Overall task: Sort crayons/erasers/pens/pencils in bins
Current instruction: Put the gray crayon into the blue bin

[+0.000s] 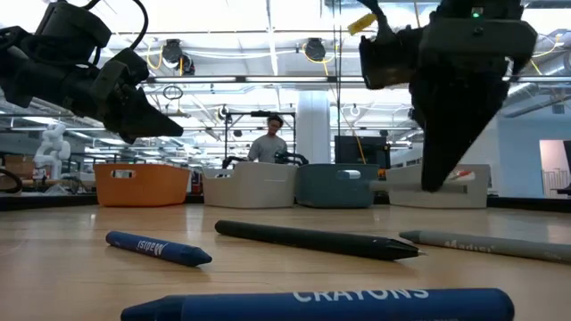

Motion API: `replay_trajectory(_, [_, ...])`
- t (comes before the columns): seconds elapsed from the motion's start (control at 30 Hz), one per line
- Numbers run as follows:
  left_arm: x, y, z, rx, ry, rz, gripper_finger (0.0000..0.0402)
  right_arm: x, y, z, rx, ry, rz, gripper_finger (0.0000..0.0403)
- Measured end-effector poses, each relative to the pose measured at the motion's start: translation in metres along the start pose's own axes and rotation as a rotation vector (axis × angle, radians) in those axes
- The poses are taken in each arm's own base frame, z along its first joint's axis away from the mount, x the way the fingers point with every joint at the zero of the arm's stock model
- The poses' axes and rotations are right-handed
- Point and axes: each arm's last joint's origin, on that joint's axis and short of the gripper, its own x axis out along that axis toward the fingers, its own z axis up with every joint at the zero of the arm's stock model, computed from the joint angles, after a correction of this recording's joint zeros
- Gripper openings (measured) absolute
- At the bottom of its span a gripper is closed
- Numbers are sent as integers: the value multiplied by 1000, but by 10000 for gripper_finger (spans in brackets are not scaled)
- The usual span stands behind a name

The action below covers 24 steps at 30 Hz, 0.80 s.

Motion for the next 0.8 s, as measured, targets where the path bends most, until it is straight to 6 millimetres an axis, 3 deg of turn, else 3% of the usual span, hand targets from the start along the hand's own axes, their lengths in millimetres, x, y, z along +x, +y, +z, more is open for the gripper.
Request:
replay_trajectory(0.47, [0,0,0,20,0,0,33,-48,-31,22,39,-113,39,24])
replay_trajectory(0.8, [0,0,0,35,1,4,4,-74,-107,67,101,-236,-33,24])
